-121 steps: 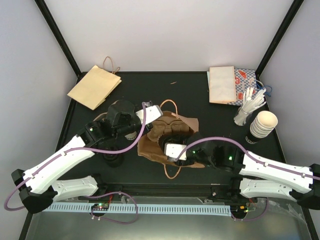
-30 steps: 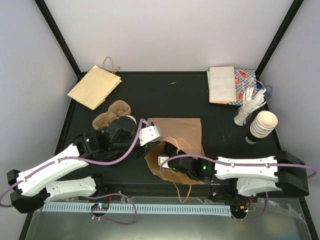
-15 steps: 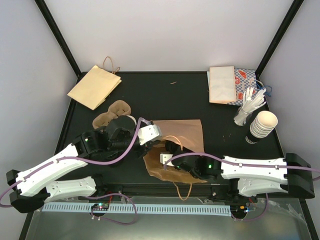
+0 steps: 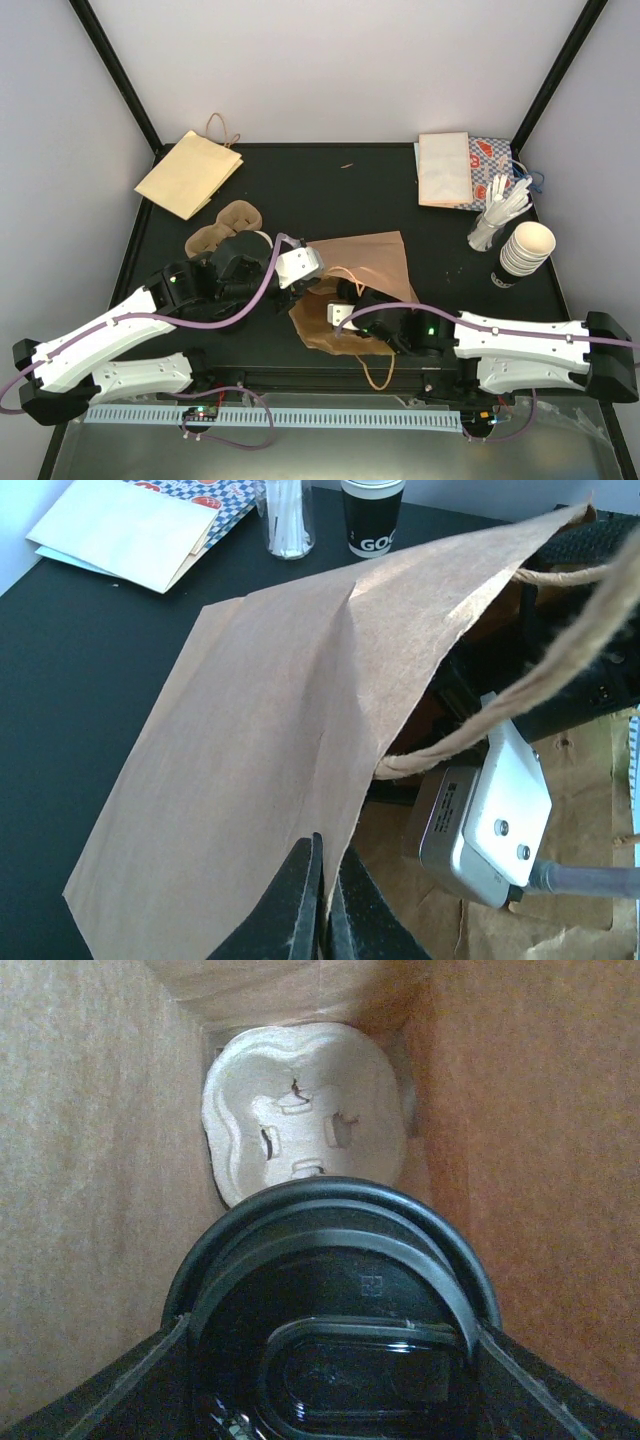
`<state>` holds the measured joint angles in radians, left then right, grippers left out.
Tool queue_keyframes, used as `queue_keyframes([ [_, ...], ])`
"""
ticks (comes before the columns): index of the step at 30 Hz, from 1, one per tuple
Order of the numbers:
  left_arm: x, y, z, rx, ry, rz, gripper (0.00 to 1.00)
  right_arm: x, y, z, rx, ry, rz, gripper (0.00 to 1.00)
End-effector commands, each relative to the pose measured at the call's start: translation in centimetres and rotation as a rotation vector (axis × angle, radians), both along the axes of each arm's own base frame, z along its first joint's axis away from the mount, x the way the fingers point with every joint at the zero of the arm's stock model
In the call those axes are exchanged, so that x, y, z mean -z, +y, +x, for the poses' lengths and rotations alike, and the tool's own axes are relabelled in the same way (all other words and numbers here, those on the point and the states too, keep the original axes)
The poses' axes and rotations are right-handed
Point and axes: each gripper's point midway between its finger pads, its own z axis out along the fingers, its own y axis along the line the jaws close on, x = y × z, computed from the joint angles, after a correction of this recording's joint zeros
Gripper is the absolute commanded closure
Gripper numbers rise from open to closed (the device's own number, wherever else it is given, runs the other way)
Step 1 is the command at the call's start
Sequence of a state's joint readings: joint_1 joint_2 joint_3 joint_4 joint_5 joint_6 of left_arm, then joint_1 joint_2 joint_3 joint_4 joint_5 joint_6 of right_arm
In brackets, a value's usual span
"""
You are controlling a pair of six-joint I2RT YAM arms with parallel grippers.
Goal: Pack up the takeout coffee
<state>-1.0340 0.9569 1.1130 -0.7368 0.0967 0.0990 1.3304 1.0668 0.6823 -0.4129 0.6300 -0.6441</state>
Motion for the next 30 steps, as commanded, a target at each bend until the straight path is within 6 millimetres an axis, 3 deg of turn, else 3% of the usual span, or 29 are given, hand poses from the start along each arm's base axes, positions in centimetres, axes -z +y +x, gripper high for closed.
queue_keyframes([
  [1, -2.4, 0.0, -0.2, -0.009, -0.009, -0.056, 0.98, -1.4, -0.9, 0.7, 0.049, -0.016, 0.034, 0.45],
  [6, -2.5, -0.2, -0.3, -0.001, -0.003, -0.063, 0.98, -2.3, -0.3, 0.6, 0.037, -0.013, 0.069, 0.45],
  [13, -2.4, -0.6, -0.5, 0.011, 0.014, -0.072, 0.98, -3.2, 2.1, 0.3, -0.025, -0.002, 0.118, 0.45],
  [21, -2.2, -1.0, -0.9, 0.034, 0.039, -0.087, 0.98, -0.9, 3.9, 0.4, -0.049, 0.03, 0.067, 0.46],
  [30, -2.4, -0.9, -1.3, 0.048, 0.051, -0.096, 0.99, 2.8, 3.4, 0.3, -0.031, 0.069, -0.035, 0.46],
])
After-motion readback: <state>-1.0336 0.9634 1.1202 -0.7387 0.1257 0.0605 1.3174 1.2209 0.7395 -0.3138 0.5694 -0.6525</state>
